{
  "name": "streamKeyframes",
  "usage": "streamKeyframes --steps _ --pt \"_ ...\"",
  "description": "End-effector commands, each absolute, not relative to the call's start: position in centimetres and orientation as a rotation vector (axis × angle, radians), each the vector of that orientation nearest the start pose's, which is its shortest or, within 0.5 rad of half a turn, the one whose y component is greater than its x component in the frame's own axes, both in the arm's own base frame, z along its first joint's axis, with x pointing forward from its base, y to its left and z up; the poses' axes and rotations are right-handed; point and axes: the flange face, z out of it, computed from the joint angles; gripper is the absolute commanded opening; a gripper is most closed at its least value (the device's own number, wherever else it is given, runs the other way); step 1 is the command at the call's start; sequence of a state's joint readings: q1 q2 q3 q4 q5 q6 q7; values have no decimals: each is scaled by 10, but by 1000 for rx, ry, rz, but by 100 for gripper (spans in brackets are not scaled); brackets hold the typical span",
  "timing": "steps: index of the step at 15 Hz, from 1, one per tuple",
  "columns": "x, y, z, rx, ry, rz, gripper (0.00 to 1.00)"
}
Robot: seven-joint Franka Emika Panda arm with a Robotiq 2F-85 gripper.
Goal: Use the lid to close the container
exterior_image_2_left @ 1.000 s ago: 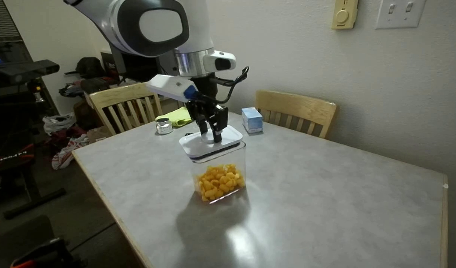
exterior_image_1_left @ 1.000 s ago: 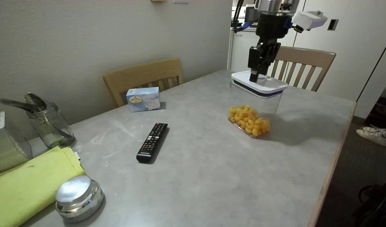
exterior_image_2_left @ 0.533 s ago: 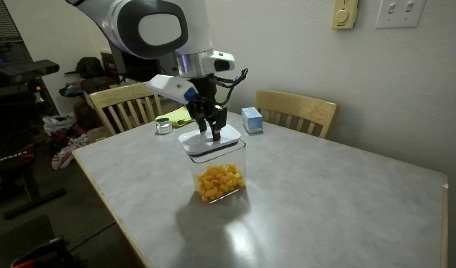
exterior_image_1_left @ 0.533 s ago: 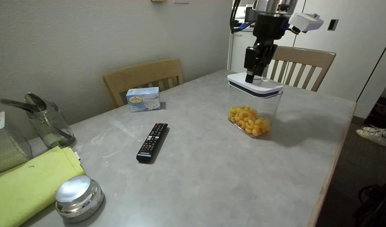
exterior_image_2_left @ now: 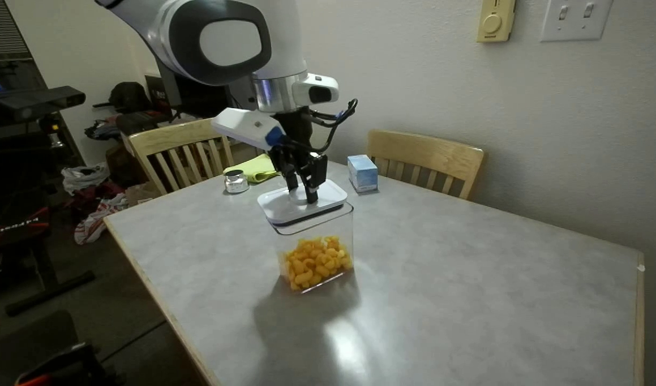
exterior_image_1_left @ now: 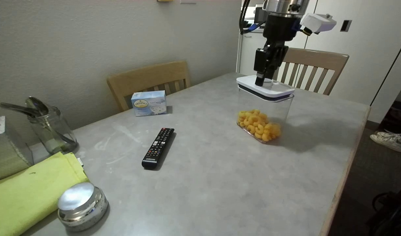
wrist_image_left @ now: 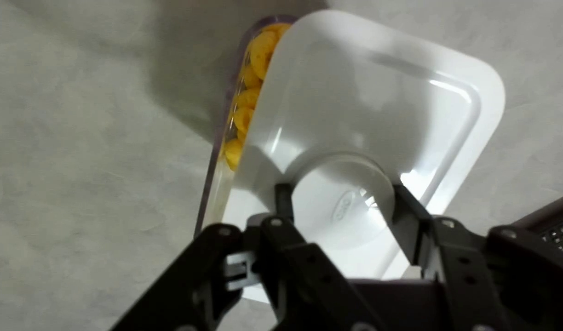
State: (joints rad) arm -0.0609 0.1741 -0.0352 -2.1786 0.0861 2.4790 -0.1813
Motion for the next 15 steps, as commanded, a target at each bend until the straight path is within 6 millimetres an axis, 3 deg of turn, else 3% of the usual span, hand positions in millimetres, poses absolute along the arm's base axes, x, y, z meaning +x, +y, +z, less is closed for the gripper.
streamKeyframes --steps 1,10,15 --pt "561 -66 322 -3103 -44 -217 29" --pt "564 -80 318 -3098 -36 -217 29" --pt "567 -76 301 -3075 -53 -194 29"
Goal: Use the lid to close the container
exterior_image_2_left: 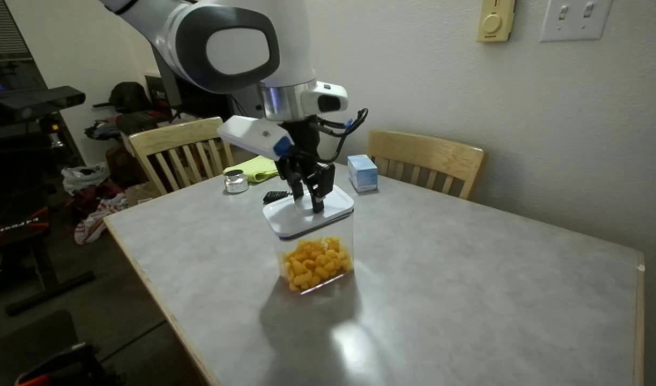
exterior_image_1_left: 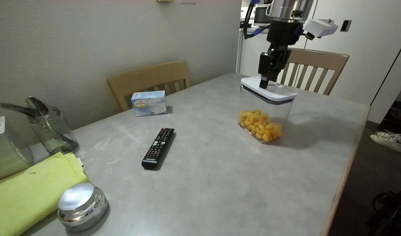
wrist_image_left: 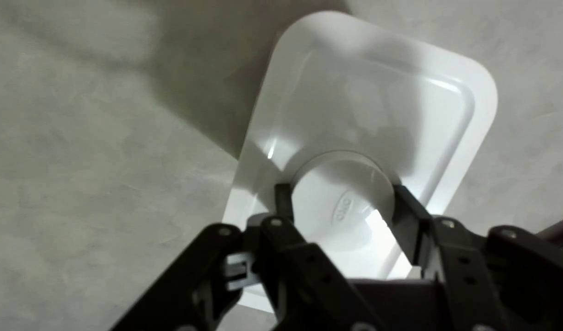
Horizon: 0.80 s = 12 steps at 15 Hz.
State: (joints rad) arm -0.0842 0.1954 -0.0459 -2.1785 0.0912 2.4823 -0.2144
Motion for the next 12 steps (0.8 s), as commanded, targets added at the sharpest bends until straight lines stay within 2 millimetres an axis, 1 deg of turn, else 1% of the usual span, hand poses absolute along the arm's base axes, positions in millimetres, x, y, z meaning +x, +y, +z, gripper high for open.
streamKeyframes --steps 1,7,12 --pt "568 -74 296 -3066 -56 -190 29" --pt "575 -67 289 -3015 -75 -197 29" --pt "574 -70 295 -3027 -97 -191 29"
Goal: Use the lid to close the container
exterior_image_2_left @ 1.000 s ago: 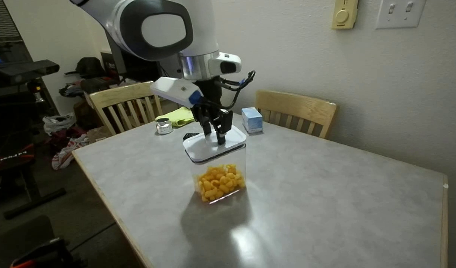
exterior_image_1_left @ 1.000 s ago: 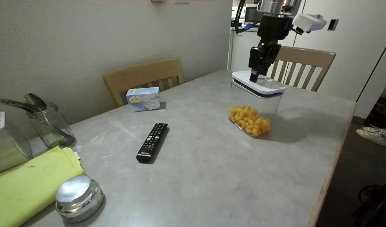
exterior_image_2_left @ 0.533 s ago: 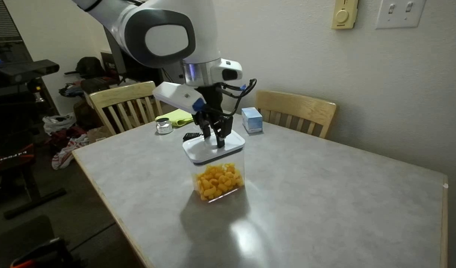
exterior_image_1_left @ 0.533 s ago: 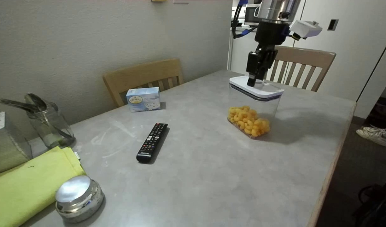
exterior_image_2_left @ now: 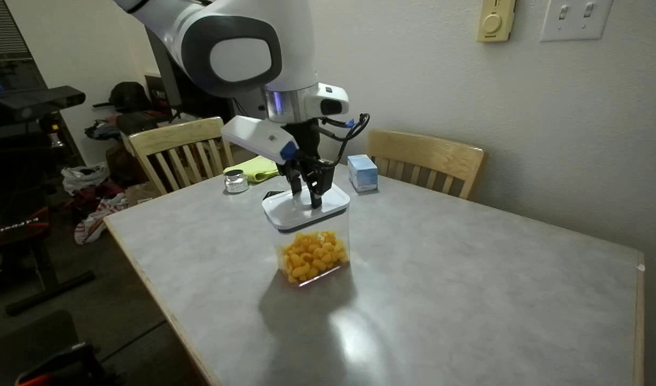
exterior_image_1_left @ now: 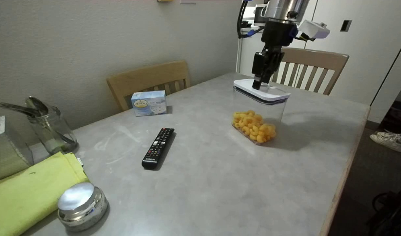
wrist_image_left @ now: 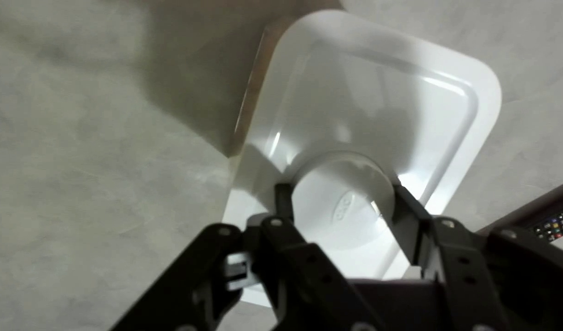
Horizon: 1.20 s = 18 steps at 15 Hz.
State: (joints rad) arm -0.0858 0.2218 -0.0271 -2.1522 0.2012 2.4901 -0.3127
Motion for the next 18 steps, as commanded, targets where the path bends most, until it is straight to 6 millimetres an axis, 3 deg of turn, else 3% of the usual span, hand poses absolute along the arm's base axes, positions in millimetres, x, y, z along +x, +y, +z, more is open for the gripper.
streamKeyframes --steps 1,2,3,4,5,8,11,12,14,18 --pt "573 -71 297 -3032 -99 -187 29" --pt "573 -71 299 -3039 -102 -183 29" --pt "572 -71 301 -3045 -106 -179 47" --pt "572 -71 303 -3053 -115 -174 79" --pt "572 -71 304 -3059 -124 -174 80" --pt "573 -69 311 -3087 -159 -169 100" --pt "575 -68 316 -3116 -192 -166 100" --pt "575 -68 317 -3126 -201 -163 75" --pt "576 -67 322 -3141 -218 -157 73" --pt "579 -66 328 -3158 -236 -158 46"
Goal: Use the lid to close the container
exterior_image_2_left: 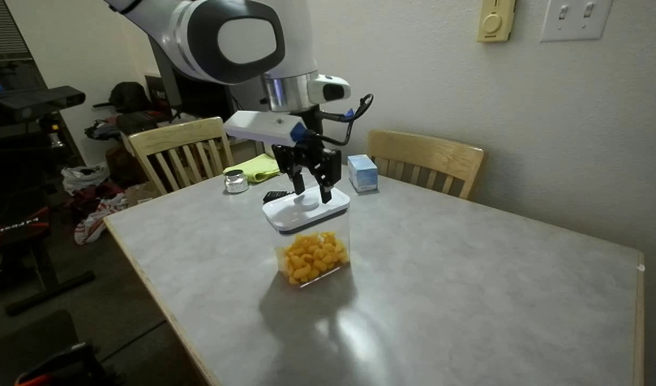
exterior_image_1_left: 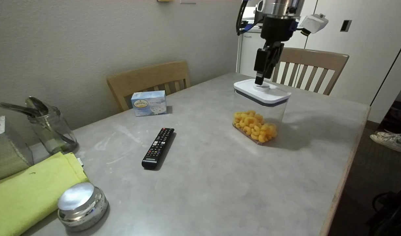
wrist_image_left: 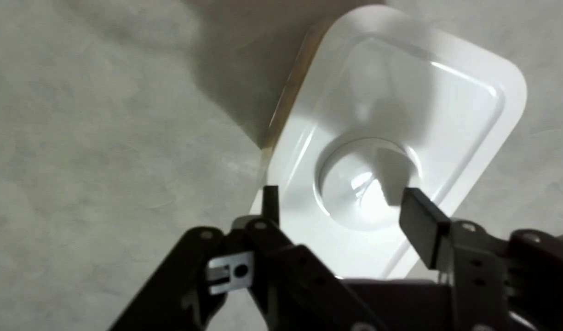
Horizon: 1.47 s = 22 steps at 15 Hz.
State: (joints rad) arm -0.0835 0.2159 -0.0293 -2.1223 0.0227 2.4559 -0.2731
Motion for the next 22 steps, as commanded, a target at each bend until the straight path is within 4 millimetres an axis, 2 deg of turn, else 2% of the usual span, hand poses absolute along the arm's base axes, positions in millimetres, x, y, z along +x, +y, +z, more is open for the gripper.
streamKeyframes --steps 1,6,7,13,22 --pt "580 -65 329 -3160 -239 -159 39" --pt "583 -61 333 -3153 -205 -139 3" --pt "583 -60 334 -3151 -191 -134 1" --pt "585 -53 329 -3124 -107 -97 0" --pt "588 -45 290 -3032 -25 -71 0"
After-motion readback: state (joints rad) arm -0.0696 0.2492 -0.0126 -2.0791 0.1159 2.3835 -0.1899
